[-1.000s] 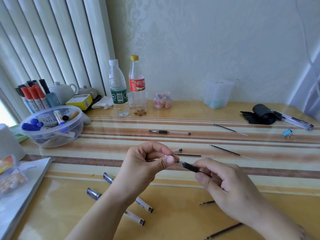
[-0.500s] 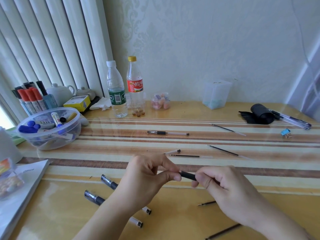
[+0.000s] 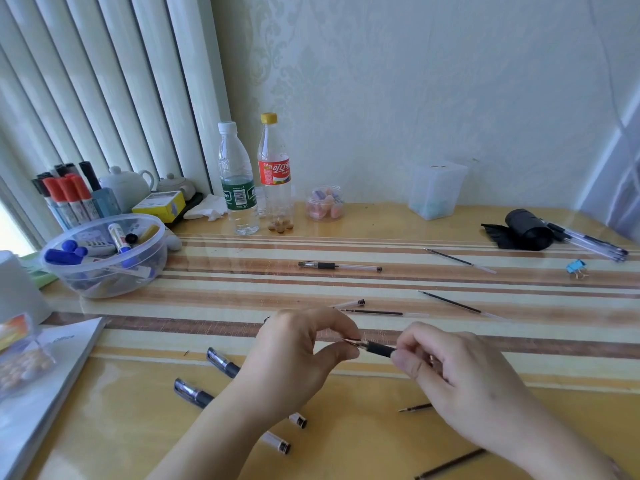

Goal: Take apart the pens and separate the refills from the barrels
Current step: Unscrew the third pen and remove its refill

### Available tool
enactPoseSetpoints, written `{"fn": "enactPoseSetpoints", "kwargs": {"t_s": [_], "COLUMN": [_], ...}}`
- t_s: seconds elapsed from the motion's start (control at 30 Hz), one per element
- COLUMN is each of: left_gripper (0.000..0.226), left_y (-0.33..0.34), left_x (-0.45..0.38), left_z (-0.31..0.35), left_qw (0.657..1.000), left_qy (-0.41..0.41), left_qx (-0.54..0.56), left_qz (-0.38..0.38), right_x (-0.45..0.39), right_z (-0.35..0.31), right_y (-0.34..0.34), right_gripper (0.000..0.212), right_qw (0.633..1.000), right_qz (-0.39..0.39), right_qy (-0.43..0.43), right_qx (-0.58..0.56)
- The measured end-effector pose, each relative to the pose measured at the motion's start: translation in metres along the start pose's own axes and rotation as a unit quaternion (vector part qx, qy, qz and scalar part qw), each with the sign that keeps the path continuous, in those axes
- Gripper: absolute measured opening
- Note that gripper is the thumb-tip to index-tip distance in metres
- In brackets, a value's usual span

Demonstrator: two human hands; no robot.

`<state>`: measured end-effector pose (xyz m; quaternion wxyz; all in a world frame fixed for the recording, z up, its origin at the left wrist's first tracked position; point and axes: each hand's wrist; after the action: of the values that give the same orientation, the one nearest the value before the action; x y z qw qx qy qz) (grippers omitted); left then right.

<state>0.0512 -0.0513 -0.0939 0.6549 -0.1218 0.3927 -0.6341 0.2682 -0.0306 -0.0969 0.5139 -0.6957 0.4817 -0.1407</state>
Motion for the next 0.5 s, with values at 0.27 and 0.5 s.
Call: {"fn": "enactPoseSetpoints", "kwargs": {"t_s": [0.27,0.5], "left_gripper": [0.014,0.023], "left_y": [0.002,0.009], "left_x": [0.0,-0.001], "left_z": [0.0,-0.008], "left_qw": [0.998,0.981], "left_qy": [0.043,0.142], "left_qx": [-0.009,-0.131], "left_qz": [-0.035,0.032], "right_x": [-0.001,-0.001], "right_z": [0.005,0.0], "right_y": [0.005,0.011], "right_gripper": [0.041,0.05], "right_qw": [0.999,0.999], "right_qz": [0.036,-0.004], "right_qy": [0.002,0.031], "right_qx": [0.0,0.022]}}
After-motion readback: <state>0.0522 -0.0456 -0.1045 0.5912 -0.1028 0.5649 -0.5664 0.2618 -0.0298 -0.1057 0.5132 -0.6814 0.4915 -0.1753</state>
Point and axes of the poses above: each hand's wrist, its own x-axis away from the middle knuckle, its own y-axis out of the palm, z = x × y
